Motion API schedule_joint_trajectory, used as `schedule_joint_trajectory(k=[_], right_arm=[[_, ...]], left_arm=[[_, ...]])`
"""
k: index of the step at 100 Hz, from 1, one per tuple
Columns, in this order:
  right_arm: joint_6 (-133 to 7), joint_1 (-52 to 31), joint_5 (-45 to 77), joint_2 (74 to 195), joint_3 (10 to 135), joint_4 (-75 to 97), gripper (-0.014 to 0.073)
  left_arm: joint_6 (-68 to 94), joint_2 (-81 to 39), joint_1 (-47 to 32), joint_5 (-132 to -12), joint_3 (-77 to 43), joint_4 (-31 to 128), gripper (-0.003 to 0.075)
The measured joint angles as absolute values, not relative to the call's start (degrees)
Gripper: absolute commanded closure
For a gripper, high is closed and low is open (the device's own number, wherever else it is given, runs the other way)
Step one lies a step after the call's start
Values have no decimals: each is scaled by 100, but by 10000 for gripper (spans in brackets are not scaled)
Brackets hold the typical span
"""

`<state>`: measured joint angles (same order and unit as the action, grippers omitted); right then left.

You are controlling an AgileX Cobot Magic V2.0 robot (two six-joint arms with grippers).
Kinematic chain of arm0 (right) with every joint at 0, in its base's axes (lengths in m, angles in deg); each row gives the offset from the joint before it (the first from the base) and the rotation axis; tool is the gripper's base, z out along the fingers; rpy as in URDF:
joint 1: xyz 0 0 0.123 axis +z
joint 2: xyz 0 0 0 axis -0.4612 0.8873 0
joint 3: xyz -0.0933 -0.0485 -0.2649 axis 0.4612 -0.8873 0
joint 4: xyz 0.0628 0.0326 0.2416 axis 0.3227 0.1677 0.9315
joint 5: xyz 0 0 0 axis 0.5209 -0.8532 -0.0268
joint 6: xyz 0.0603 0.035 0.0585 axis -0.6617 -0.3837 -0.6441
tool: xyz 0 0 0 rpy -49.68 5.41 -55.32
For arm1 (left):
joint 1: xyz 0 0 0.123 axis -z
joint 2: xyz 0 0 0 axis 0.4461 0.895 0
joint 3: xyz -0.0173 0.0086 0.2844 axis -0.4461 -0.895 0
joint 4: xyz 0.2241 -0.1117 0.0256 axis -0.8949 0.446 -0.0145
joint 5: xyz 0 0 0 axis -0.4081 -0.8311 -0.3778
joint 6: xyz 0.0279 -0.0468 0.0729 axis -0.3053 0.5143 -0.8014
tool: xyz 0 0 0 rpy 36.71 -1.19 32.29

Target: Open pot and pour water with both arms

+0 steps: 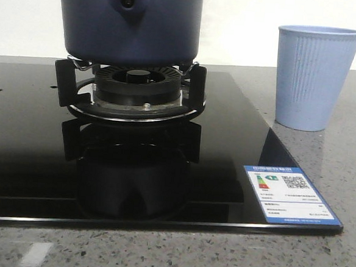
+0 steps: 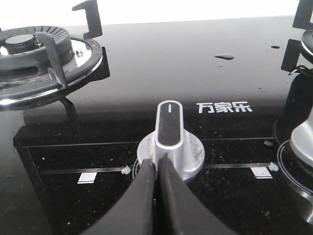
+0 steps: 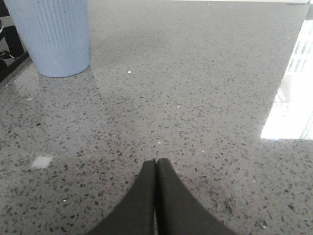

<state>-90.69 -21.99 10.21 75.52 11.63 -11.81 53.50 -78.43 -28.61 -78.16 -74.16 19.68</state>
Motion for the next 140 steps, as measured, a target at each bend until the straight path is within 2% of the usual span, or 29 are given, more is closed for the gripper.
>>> schedule_joint_trajectory(k=[94, 109, 128, 140], right_arm=[[-9069, -2199, 1021, 7552, 1163, -1581, 661], [-9069, -2199, 1358, 7552, 1163, -1620, 661], [-9069, -2199, 2861, 7552, 1163, -237, 661], [-9081, -2199, 3166, 7552, 1163, 1016, 661]], left_arm=[[5350, -7843, -2861, -7816, -7416, 1968, 740], [5350, -7843, -2861, -7816, -7416, 1968, 740], [5350, -7843, -2861, -7816, -7416, 1968, 740], [5350, -7843, -2861, -7704, -7416, 2131, 739]])
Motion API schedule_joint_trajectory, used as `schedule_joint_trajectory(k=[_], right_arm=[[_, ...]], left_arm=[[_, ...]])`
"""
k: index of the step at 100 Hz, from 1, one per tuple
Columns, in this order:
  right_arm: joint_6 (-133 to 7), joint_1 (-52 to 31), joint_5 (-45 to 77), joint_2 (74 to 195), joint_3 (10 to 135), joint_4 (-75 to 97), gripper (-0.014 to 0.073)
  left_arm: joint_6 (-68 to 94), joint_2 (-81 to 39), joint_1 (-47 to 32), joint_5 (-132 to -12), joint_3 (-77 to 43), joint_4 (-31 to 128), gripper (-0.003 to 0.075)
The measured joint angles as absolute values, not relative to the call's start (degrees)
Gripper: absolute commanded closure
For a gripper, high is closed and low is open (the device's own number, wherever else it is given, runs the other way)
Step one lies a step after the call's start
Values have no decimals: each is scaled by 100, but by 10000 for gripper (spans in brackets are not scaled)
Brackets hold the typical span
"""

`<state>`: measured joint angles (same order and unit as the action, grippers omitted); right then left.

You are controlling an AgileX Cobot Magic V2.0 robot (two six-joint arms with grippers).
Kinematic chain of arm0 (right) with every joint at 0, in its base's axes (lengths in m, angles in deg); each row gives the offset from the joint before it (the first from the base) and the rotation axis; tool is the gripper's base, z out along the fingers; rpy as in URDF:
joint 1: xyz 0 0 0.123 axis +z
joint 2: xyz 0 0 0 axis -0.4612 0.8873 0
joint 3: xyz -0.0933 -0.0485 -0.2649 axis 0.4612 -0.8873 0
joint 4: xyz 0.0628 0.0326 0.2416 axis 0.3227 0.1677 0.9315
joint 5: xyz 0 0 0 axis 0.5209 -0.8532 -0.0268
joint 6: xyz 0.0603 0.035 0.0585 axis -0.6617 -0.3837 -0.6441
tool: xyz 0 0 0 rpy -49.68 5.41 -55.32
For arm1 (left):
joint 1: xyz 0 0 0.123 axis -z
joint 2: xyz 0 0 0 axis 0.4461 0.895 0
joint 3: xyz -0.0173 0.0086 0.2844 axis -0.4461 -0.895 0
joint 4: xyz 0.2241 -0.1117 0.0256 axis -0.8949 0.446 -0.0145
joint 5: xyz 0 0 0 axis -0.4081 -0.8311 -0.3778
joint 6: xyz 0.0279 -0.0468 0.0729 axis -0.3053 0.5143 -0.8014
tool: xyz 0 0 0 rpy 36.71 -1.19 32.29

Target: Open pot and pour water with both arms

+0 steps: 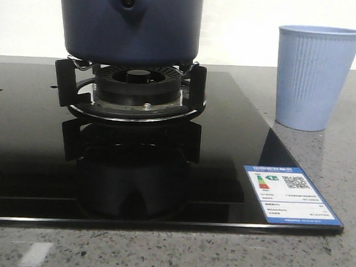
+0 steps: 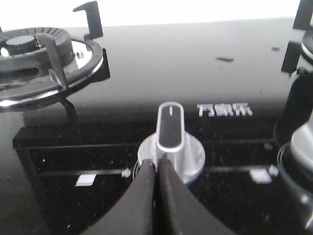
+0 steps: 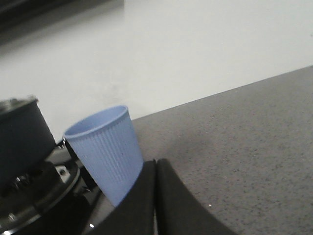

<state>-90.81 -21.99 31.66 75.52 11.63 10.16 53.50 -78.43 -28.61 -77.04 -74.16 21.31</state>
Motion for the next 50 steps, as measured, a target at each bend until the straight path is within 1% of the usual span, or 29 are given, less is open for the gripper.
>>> schedule_joint_trajectory(k=[8, 13, 29, 41, 50], right_arm=[[-9081, -2199, 3358, 7552, 1163, 1751, 661], [-9081, -2199, 3541, 7552, 1163, 2074, 661], [-9081, -2199, 4079, 7552, 1163, 2453, 661], [-9081, -2199, 3960, 7552, 1163, 2508, 661], [-9081, -2199, 3797, 7552, 1244, 2494, 661]], left_arm=[[5350, -7843, -2861, -7213, -7416, 2795, 740], [5350, -7843, -2861, -6744, -7416, 3577, 740], [5359, -7843, -2861, -5366, -7416, 5834, 740], [5359, -7843, -2861, -4878, -7416, 7289, 740], [5363, -7843, -2861, -4690, -7416, 8052, 740]])
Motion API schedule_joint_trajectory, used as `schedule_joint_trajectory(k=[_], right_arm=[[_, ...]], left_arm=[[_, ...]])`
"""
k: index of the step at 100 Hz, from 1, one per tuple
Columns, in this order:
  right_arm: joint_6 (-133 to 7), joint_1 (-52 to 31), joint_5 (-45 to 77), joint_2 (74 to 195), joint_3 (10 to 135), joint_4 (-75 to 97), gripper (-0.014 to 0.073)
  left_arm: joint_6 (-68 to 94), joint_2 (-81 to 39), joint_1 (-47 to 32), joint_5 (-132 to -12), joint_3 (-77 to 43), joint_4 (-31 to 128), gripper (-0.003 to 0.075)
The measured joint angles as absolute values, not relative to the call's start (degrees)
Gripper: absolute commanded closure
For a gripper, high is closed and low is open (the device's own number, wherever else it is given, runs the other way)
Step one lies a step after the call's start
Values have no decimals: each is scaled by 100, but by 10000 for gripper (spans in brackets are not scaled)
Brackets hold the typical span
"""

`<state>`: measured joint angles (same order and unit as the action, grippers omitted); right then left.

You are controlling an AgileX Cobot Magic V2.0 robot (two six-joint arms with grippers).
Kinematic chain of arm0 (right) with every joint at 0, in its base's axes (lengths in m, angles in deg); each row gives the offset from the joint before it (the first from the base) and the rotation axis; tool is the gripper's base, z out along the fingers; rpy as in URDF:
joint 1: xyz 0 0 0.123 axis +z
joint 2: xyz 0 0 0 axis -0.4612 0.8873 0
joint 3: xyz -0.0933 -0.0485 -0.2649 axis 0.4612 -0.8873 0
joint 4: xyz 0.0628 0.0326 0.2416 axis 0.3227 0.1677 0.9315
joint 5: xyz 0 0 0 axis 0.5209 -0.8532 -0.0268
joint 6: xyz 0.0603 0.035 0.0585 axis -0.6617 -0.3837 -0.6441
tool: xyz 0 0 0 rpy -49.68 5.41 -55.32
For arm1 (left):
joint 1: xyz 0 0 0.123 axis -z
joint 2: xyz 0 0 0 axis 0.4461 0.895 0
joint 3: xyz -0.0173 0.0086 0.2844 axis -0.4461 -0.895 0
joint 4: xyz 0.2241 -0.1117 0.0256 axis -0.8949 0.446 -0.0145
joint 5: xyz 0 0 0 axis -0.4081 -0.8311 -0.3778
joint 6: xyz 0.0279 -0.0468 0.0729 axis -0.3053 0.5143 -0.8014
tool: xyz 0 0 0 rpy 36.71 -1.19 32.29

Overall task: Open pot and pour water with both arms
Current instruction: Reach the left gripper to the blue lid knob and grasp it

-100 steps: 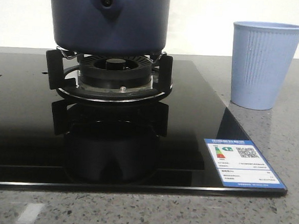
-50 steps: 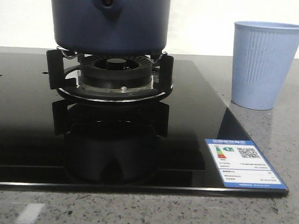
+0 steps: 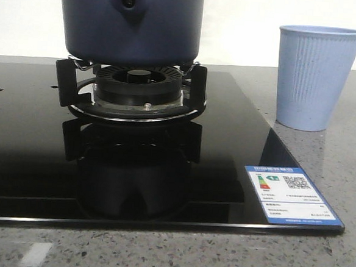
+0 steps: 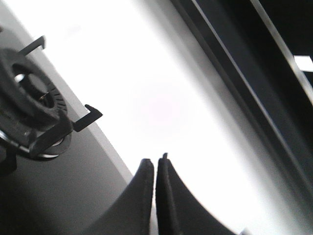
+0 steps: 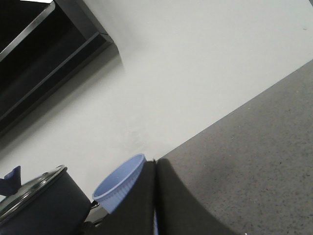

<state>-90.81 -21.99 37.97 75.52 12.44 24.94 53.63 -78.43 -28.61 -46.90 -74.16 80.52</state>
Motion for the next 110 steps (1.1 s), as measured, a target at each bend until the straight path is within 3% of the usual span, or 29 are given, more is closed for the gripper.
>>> schedule_joint_trajectory(k=[34, 60, 86, 110], right_arm=[[-9081, -2199, 2397, 7552, 2035, 1797, 661], [-9081, -2199, -5, 8164, 3105, 1618, 661], [-8984, -2199, -2306, 10187, 4682, 1987, 667], [-6566, -2199, -3533, 11544, 5589, 4613, 667]], left_arm=[[5363, -7843, -2861, -4904, -7410, 8971, 740], [4995, -7659, -2861, -7468, -6711, 7870, 739], [3126, -6001, -2861, -9664, -5098, 7704, 738], [813, -4844, -2394, -11443, -3876, 9125, 738]])
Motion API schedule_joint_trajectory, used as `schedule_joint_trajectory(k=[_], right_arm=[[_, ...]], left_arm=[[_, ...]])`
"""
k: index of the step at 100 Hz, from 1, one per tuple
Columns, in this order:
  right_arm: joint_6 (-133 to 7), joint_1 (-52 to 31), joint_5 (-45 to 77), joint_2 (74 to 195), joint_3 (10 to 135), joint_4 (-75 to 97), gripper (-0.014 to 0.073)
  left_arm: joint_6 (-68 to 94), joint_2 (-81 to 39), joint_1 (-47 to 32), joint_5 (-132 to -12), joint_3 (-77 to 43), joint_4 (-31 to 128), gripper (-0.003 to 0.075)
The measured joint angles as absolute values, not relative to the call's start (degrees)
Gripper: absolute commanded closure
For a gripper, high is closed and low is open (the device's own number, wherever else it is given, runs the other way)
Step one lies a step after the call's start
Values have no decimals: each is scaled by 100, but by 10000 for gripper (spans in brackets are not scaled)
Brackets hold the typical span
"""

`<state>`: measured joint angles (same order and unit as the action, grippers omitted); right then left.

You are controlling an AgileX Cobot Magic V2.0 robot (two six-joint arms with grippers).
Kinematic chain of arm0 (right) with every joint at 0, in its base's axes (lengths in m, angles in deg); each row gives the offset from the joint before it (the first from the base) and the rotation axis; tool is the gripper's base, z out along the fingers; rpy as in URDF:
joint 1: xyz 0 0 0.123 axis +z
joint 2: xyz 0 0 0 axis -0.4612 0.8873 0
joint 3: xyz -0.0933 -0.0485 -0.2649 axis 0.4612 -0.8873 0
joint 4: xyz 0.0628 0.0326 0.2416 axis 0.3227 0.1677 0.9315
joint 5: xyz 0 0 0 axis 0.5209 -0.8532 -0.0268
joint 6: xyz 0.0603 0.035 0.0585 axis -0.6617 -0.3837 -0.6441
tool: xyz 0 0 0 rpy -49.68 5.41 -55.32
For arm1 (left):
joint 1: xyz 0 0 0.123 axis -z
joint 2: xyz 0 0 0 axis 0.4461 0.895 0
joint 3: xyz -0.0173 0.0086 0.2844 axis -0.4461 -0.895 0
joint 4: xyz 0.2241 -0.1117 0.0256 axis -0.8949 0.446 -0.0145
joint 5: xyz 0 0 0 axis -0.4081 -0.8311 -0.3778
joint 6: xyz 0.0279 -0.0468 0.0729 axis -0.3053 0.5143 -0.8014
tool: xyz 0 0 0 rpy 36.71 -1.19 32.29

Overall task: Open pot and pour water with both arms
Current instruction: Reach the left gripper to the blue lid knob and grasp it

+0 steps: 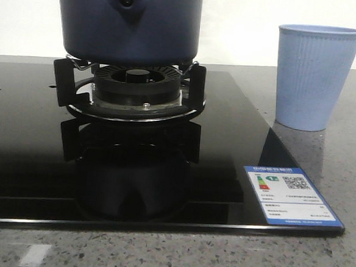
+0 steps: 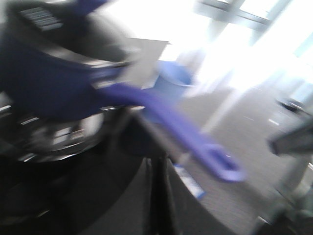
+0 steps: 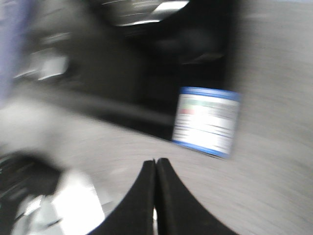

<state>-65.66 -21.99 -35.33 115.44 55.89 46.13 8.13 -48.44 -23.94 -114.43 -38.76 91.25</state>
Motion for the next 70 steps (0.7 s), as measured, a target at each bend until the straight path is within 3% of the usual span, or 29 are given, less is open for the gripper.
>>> schedule_joint_trajectory(k=[24, 31, 37, 46, 53, 63, 70], right_arm=[[-3163, -2199, -3056, 11666, 6040, 6212, 666], [-2431, -2199, -2900, 11666, 6140, 6271, 660], [-2054, -2199, -2773, 11666, 6207, 6284, 621], [-1787, -2199, -2555, 11666, 6230, 6284, 462], [-1721, -2199, -2443, 11666, 6230, 6261, 270], [-1686, -2199, -2368, 11666, 6230, 6196, 22], [-1686, -2199, -2356, 11666, 6230, 6147, -41]], left_arm=[[-950, -4245, -2184, -12074, -3022, 9760, 729], [-1369, -4076, -2106, -11987, -2851, 9759, 652], [-1720, -3912, -1983, -11922, -2729, 9726, 512], [-2117, -3647, -1740, -11645, -2617, 9499, 269], [-2243, -3418, -1507, -11172, -2582, 9304, 162], [-2302, -3112, -1171, -10192, -2570, 9226, 153], [-2345, -2880, -971, -9623, -2546, 9119, 171]])
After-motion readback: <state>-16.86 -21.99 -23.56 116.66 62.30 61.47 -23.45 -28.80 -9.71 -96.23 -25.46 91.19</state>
